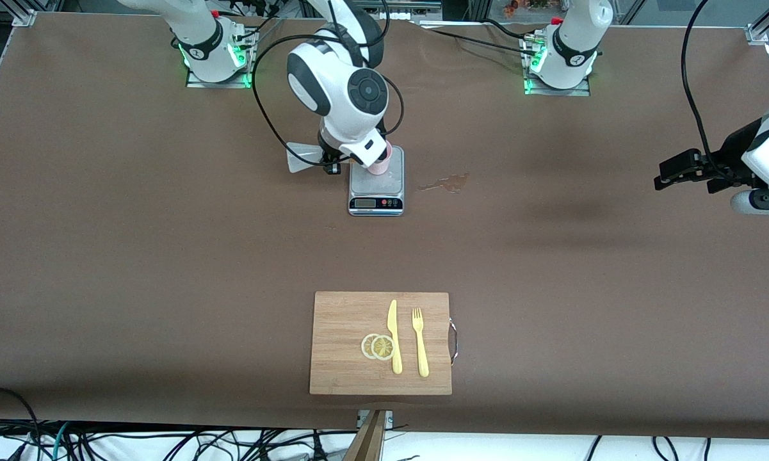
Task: Add sauce to pink cup with both arms
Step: 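Lift the sauce bottle with the right gripper over the pink cup, then tilt the bottle nozzle into the pink cup with the right gripper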
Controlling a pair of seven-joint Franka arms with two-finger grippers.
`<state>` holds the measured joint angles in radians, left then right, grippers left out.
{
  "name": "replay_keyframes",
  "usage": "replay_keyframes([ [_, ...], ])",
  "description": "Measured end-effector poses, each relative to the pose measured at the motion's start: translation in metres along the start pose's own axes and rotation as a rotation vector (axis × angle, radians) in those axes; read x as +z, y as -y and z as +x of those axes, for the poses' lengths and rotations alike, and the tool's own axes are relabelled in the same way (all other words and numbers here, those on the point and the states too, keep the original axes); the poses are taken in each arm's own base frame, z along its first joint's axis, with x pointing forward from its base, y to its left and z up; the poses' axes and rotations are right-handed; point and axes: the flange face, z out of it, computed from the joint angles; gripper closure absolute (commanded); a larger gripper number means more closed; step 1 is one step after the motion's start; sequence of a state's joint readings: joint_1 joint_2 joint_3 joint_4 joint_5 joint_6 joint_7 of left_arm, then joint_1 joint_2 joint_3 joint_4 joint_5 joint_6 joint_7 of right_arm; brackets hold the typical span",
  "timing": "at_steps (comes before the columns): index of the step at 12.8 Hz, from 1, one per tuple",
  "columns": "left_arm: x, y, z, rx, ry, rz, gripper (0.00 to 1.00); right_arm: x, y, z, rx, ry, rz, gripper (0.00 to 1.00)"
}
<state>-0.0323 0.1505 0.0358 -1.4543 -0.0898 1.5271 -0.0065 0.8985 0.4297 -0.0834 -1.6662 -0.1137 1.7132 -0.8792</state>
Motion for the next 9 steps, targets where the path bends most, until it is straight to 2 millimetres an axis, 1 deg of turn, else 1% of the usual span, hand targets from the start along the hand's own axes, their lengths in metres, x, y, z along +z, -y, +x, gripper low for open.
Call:
replay_keyframes([
  [2,0.0,0.0,0.0,0.0,0.0,0.0,0.0,0.002,0.006,0.007,0.025,0.047,-0.025,0.71],
  [3,0.0,0.0,0.0,0.0,0.0,0.0,0.0,0.003,0.011,0.014,0.045,0.08,-0.044,0.71],
  [6,0.0,0.0,0.0,0.0,0.0,0.0,0.0,0.0,0.037,0.038,0.102,0.166,-0.112,0.71],
  [8,0.0,0.0,0.0,0.0,0.0,0.0,0.0,0.0,0.049,0.048,0.138,0.21,-0.152,0.71],
  [9,0.0,0.0,0.0,0.0,0.0,0.0,0.0,-0.001,0.052,0.05,0.146,0.22,-0.159,0.71],
])
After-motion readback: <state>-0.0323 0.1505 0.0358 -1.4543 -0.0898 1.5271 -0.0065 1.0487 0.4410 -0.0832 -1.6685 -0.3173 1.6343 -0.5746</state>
